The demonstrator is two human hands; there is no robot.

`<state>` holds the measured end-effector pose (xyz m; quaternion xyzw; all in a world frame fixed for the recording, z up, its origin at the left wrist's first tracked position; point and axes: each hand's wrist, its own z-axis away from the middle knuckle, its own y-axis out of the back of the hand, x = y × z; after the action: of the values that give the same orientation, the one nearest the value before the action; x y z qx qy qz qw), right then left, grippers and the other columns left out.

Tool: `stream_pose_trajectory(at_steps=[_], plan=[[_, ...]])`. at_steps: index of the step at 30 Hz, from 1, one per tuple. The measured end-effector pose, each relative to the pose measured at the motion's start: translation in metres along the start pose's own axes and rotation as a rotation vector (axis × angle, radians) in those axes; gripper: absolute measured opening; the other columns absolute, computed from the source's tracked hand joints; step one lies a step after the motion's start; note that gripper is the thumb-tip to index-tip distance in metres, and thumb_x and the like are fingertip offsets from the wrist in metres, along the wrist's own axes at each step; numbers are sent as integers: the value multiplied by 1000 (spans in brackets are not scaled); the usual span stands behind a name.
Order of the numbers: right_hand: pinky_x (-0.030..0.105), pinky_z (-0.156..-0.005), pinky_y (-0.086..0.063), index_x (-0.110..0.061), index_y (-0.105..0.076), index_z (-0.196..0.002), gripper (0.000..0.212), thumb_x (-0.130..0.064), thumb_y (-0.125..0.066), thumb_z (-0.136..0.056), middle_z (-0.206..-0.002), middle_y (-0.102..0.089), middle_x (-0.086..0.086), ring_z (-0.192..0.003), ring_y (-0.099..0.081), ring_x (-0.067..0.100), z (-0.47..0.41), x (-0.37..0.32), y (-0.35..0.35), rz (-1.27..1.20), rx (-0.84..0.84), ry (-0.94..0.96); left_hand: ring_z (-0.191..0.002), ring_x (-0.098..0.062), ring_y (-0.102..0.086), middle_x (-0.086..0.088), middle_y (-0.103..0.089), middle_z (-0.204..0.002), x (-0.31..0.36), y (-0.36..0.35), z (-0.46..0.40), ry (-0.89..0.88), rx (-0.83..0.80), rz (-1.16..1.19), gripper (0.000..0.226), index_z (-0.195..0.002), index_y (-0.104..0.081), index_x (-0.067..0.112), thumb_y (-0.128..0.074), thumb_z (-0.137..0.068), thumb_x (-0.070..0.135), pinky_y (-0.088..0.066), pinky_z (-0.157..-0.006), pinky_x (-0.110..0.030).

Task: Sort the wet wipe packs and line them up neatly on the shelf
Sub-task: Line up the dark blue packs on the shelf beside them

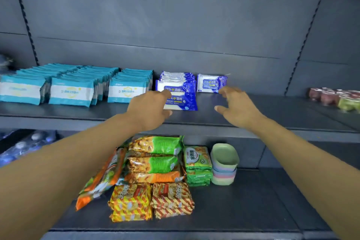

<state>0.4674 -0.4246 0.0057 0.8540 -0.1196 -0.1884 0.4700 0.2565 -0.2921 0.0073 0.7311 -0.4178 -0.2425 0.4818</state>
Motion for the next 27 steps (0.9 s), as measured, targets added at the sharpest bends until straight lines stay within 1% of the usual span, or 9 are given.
stream_pose_trajectory(at_steps=[4, 8, 10, 12, 14, 17, 20, 23, 27], plan=[[44, -92, -46, -8, -53, -123, 41, -21, -66, -85, -122, -55, 14, -109, -55, 31, 60, -30, -3, -53, -22, -7, -112, -31, -56, -5, -62, -119, 8, -6, 40, -31, -48, 102, 35, -121, -47, 23, -55, -90, 39, -48, -86, -42], [41, -89, -46, -11, -52, -123, 37, -23, -59, -89, -124, -51, 10, -111, -53, 30, 115, -49, -19, -21, -131, -33, -114, -29, -55, -3, -64, -119, 20, -28, 78, -49, -119, 146, 33, -122, -50, 24, -53, -92, 38, -48, -85, -41], [39, -84, -47, -12, -52, -121, 33, -23, -57, -91, -123, -50, 9, -110, -52, 30, 141, -53, -31, 3, -184, -50, -113, -29, -56, -3, -64, -119, 25, -47, 98, -45, -161, 157, 32, -122, -51, 25, -52, -92, 39, -49, -86, -41], [38, -78, -45, -11, -53, -119, 31, -22, -57, -90, -121, -49, 9, -107, -53, 31, 166, -54, -46, 19, -246, -48, -111, -29, -58, -3, -64, -118, 29, -69, 119, -36, -231, 158, 31, -121, -52, 27, -51, -93, 39, -49, -86, -41], [38, -76, -45, -10, -51, -121, 34, -23, -57, -91, -123, -47, 10, -106, -53, 32, 190, -52, -65, 13, -322, -59, -109, -29, -59, -3, -65, -116, 33, -93, 140, -33, -311, 137, 31, -121, -51, 27, -49, -93, 40, -50, -84, -40], [40, -80, -47, -10, -50, -122, 35, -26, -57, -92, -123, -48, 10, -108, -51, 32, 225, -42, -98, -11, -441, -83, -106, -29, -59, -4, -64, -115, 37, -132, 174, -21, -437, 129, 33, -124, -51, 26, -48, -95, 41, -48, -78, -36], [40, -84, -48, -11, -52, -121, 34, -26, -59, -90, -121, -50, 9, -108, -53, 29, 263, -29, -136, -80, -523, -131, -104, -26, -59, -3, -64, -115, 41, -172, 211, 12, -566, 144, 33, -125, -50, 24, -46, -96, 40, -46, -74, -35], [39, -81, -48, -13, -52, -118, 31, -25, -57, -89, -117, -53, 8, -106, -54, 28, 305, -16, -178, -89, -608, -167, -109, -25, -57, -2, -62, -118, 42, -210, 250, 46, -663, 126, 33, -124, -49, 25, -45, -96, 41, -46, -78, -37], [35, -82, -45, -11, -48, -120, 34, -26, -55, -91, -119, -51, 10, -108, -53, 29, 363, 2, -232, -86, -778, -231, -109, -24, -57, -2, -61, -119, 39, -264, 298, 104, -809, 140, 34, -125, -50, 26, -47, -95, 41, -47, -82, -34]])
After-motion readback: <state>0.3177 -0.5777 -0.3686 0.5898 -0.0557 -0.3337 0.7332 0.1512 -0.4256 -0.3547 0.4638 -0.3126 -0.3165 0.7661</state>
